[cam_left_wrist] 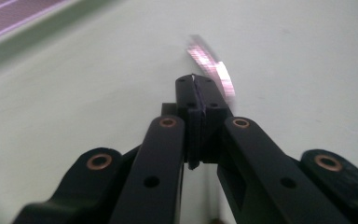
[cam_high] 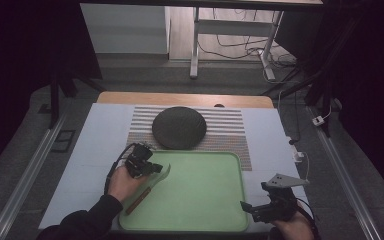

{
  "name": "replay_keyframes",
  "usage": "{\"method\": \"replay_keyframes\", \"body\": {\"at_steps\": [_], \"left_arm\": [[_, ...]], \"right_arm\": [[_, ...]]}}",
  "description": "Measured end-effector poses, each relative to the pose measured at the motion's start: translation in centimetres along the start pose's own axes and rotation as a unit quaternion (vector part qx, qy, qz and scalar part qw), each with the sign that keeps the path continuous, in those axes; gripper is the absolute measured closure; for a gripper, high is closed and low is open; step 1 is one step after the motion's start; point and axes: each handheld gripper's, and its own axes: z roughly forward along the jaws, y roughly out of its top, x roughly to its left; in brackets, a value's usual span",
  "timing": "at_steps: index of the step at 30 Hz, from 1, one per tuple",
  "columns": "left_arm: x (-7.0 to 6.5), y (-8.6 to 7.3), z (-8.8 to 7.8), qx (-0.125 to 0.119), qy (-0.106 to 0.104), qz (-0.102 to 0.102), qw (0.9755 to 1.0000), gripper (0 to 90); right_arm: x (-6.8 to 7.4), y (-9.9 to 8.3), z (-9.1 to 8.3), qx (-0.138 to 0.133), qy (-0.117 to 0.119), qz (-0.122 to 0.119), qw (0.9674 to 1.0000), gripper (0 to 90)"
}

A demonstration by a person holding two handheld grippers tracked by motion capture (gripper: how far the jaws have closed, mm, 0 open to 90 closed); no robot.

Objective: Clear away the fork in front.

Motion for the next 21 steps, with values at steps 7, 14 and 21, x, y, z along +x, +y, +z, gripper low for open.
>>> {"method": "replay_keyframes", "body": {"at_steps": [7, 14, 21], "left_arm": [[-1.6, 0.2, 1.4, 0.020, -0.012, 0.022, 0.9995, 88.5], [-2.6, 0.4, 1.1, 0.006, -0.036, 0.035, 0.9987, 88.5], [-4.3, 0.3, 3.0, 0.034, -0.024, 0.074, 0.9964, 88.5]], "right_arm": [[0.0, 0.0, 0.0, 0.000, -0.001, 0.002, 1.0000, 0.2], [-0.1, 0.0, 0.0, -0.001, 0.002, 0.004, 1.0000, 0.3], [-0.1, 0.0, 0.0, -0.001, 0.002, 0.008, 1.0000, 0.2]]}}
